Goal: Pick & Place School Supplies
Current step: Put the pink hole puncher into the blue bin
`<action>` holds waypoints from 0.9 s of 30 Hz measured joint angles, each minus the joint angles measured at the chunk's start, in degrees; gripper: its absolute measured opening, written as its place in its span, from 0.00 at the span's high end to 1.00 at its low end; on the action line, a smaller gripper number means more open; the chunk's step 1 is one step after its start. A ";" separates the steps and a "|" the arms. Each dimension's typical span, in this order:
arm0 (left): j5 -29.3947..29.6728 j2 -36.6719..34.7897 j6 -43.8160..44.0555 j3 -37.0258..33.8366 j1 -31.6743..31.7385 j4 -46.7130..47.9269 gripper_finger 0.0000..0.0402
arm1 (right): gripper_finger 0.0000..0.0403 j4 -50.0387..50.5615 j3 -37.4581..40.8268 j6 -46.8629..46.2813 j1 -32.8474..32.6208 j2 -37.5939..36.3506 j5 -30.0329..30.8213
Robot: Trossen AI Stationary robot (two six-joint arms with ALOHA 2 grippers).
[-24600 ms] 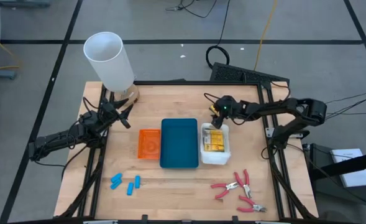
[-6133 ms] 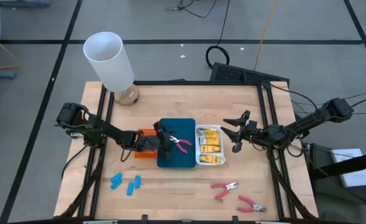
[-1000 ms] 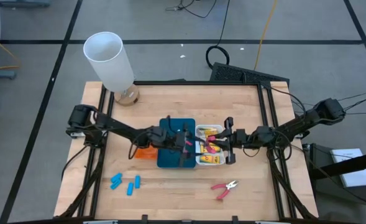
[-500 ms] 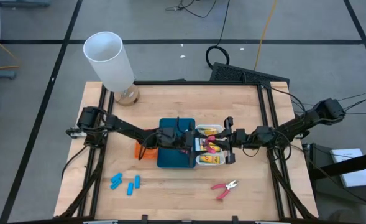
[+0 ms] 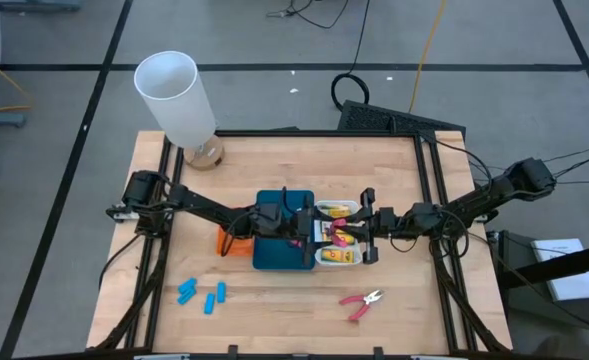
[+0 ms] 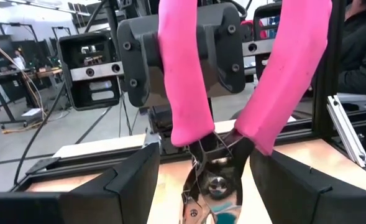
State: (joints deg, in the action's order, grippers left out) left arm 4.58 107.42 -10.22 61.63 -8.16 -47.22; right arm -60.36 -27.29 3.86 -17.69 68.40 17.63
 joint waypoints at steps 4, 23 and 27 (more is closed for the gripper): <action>0.00 0.00 -0.02 0.00 -0.09 -0.02 0.38 | 0.92 0.04 -0.02 0.02 0.00 0.00 0.00; -0.22 -0.24 2.20 -0.02 -0.09 0.46 0.73 | 0.68 1.69 -0.02 -1.01 -0.39 -0.76 0.41; 0.15 -0.79 2.80 -0.03 -0.07 1.00 0.69 | 0.55 7.66 -0.02 -0.96 -0.77 -4.21 3.34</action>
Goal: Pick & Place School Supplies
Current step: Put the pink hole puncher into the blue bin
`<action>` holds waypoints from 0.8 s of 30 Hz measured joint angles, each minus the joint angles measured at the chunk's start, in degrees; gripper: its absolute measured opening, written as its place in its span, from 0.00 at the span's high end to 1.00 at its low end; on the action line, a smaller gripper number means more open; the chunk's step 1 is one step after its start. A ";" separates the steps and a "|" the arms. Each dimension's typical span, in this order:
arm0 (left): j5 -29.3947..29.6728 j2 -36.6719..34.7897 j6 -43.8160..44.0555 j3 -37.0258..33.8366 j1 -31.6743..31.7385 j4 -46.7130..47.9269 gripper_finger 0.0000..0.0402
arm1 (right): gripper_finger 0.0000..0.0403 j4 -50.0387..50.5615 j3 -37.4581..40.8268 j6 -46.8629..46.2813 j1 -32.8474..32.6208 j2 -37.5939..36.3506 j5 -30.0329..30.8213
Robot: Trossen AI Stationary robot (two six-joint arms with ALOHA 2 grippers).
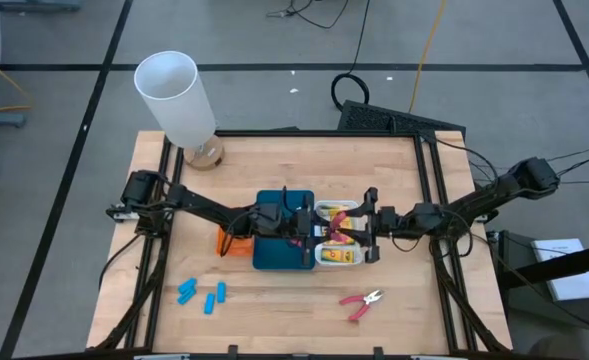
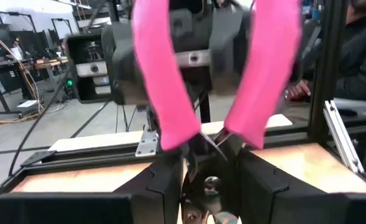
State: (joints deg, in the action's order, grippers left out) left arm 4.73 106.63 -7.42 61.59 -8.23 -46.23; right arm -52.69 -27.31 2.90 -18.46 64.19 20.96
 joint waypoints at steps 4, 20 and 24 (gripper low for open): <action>0.02 -0.97 0.42 -0.03 0.05 1.57 0.75 | 0.46 6.12 1.24 -1.10 -0.04 -5.90 0.07; 6.82 -16.90 3.93 -6.49 -0.11 23.40 0.75 | 0.45 0.35 16.99 -5.10 -0.04 -27.56 0.07; 10.33 -20.96 7.54 -12.07 -0.11 27.20 0.75 | 0.46 0.40 17.20 -4.92 -0.02 -27.86 0.07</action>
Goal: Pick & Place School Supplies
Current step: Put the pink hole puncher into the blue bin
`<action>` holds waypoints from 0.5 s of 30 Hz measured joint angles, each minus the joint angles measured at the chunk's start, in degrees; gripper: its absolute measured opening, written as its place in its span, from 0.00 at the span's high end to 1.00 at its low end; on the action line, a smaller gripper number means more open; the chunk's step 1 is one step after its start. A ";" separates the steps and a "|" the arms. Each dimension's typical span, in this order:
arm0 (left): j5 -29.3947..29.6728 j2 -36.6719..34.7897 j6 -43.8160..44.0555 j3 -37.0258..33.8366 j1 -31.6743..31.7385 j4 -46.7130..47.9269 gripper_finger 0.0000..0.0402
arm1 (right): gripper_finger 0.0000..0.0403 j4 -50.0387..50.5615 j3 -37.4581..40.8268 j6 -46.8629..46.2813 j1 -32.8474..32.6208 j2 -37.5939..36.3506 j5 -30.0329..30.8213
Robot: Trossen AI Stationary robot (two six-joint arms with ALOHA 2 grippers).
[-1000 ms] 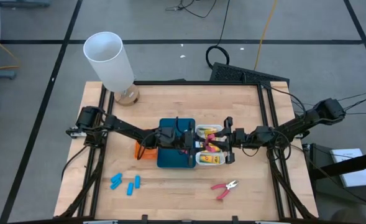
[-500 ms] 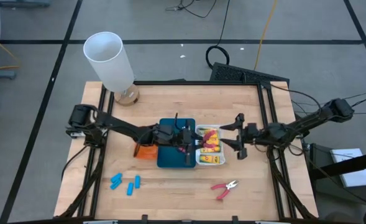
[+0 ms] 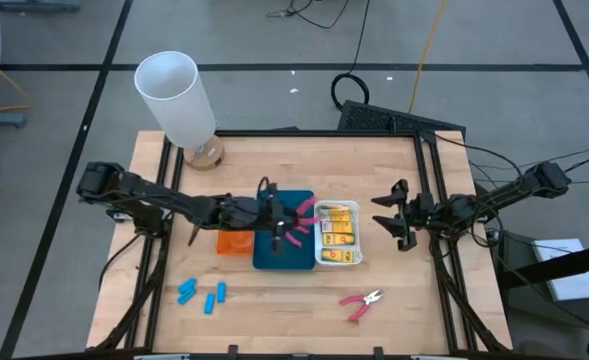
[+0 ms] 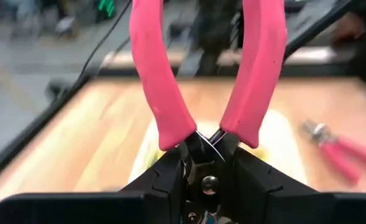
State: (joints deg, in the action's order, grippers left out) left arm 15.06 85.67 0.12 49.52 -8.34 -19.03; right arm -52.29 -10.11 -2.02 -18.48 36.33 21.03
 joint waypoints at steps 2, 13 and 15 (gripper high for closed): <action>2.74 -0.90 3.09 -2.01 -0.05 2.56 0.74 | 0.47 0.59 0.00 0.11 0.00 0.09 0.17; -10.78 0.87 15.31 -8.75 -0.82 13.75 0.75 | 0.47 0.30 0.00 1.18 0.10 0.83 3.07; -11.70 2.09 15.03 -8.60 -1.31 12.88 0.74 | 0.47 0.33 0.00 1.18 0.09 0.85 2.98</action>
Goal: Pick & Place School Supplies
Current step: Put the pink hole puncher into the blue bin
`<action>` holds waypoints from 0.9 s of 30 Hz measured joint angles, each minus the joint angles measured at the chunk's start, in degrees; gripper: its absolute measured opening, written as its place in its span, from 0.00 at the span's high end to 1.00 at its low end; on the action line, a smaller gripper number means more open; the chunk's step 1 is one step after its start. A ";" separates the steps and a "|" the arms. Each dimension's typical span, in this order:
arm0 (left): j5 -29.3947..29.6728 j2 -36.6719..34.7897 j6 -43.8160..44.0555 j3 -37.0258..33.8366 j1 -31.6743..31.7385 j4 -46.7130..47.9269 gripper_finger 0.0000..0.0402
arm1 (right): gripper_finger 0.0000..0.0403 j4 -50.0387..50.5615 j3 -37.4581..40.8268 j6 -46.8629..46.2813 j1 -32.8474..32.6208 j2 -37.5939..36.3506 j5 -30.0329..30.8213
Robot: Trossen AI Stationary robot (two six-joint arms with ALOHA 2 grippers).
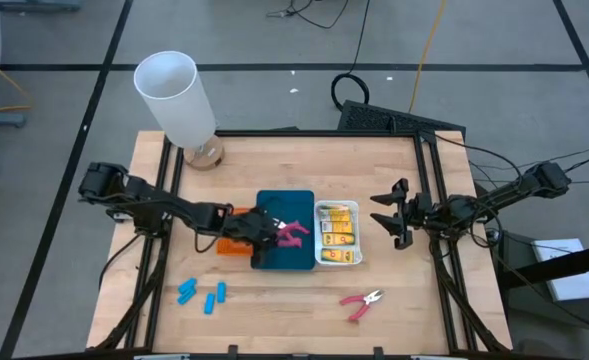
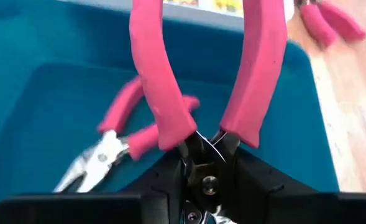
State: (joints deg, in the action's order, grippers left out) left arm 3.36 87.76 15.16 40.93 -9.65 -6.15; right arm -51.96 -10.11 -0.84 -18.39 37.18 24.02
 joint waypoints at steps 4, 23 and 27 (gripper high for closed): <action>-2.53 2.57 -1.82 -0.02 -0.89 -0.77 0.67 | 0.47 0.02 0.00 -0.02 0.00 0.03 0.01; -4.43 6.72 2.07 0.07 -1.31 -3.06 0.56 | 0.47 0.37 0.00 0.00 0.02 0.03 0.01; -4.47 6.76 3.08 0.07 -1.31 -2.34 0.50 | 0.47 0.39 0.00 0.00 0.02 0.03 -0.01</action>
State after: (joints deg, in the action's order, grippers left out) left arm -1.10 94.52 18.24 40.99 -10.96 -8.49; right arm -51.57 -10.11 -0.84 -18.37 37.21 24.01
